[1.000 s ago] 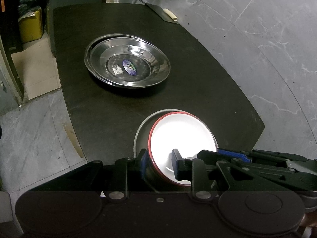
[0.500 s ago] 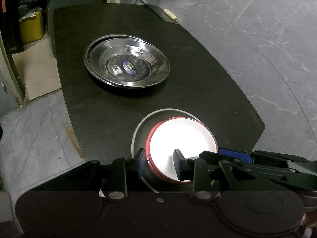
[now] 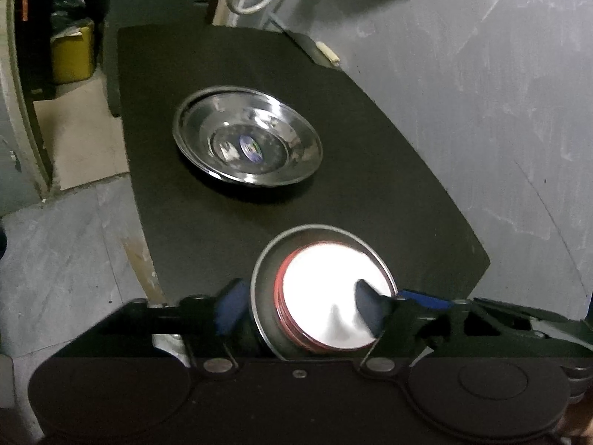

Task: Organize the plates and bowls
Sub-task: 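Press the white bowl down into the stack and open both grippers, then lift both grippers away from the stacked bowls, then close both grippers on opposite sides of the mixing bowl rim, then lift the mixing bowl with both grippers and carry it over the stainless basin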

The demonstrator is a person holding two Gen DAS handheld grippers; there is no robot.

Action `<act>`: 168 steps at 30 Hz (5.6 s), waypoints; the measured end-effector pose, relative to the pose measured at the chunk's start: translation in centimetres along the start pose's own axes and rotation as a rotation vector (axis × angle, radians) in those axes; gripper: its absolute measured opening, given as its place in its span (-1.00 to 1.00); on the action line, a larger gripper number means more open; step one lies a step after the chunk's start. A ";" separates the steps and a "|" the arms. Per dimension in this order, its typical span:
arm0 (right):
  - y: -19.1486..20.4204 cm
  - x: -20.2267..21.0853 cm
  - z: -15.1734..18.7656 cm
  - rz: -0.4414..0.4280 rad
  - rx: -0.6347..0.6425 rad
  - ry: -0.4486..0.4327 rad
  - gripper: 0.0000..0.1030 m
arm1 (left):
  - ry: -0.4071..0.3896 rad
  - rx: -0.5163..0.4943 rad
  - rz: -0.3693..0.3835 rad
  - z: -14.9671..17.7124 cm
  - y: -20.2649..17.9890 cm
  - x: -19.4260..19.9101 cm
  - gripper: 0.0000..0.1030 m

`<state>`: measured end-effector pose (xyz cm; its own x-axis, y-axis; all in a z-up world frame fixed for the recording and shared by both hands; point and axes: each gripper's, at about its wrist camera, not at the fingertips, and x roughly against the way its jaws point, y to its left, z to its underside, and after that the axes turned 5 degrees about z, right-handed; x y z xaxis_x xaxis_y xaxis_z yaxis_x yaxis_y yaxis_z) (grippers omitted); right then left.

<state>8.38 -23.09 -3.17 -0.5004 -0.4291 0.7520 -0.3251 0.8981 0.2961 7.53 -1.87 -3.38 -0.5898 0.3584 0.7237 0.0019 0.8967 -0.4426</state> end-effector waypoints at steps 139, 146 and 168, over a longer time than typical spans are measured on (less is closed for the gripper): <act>-8.3 -11.0 -5.2 -0.229 -0.239 0.509 -0.72 | 0.289 0.081 -0.072 -3.5 2.8 -5.0 -0.86; -8.3 -11.7 -5.7 -0.227 -0.282 0.512 -0.72 | 0.286 0.140 -0.053 -4.5 3.4 -4.9 -0.86; -8.0 -11.5 -12.0 -0.224 -0.285 0.402 -0.72 | 0.169 0.137 -0.031 -11.0 3.4 -4.6 -0.86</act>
<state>26.41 -24.14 -7.12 -0.0788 -0.5928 0.8015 -0.1306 0.8032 0.5812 19.12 2.34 -2.40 -0.4439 0.3805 0.8113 -0.1306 0.8682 -0.4787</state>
